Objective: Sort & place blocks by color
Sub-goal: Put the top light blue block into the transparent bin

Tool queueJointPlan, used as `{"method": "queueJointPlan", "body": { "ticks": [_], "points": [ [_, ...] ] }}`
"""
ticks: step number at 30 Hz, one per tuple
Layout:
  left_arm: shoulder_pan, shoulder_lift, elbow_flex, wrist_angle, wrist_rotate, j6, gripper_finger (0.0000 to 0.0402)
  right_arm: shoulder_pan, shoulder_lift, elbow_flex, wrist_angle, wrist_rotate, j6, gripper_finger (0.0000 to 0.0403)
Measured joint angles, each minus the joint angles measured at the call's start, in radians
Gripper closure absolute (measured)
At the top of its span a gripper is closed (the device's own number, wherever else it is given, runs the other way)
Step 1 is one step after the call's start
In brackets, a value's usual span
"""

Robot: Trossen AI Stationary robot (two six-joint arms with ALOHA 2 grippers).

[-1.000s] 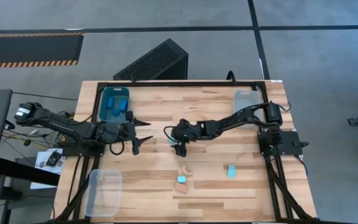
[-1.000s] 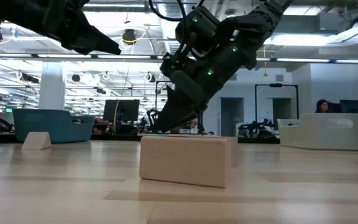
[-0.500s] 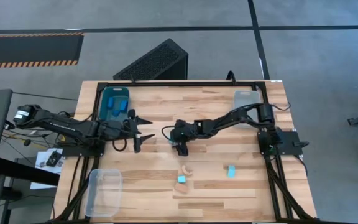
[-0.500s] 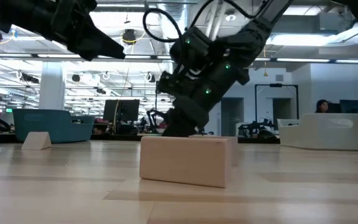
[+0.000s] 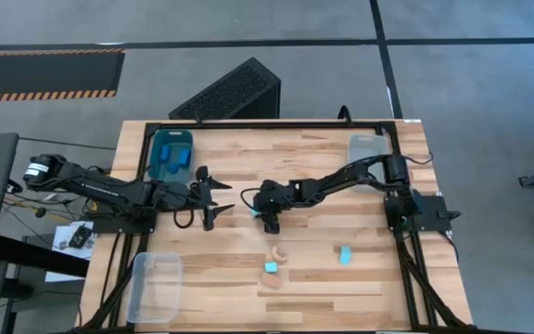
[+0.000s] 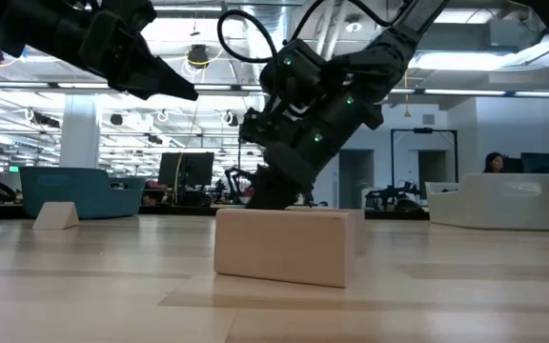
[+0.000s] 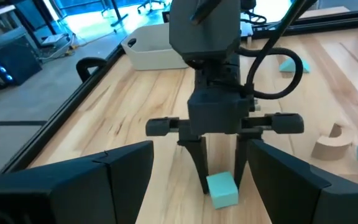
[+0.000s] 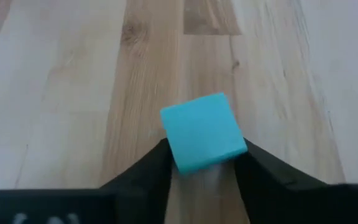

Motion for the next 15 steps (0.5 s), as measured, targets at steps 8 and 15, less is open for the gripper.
{"method": "queueJointPlan", "body": {
  "ticks": [8, 15],
  "points": [
    [0.009, -0.001, 0.000, 0.001, 0.038, -0.116, 0.0152, 0.054, 0.005, -0.003, 0.113, 0.233, 0.053, 0.0271],
    [0.093, -0.001, 0.000, -0.011, 0.046, -0.267, 0.0152, 0.134, 0.003, -0.003, 0.187, 0.587, -0.029, 0.0244]
  ]
}}
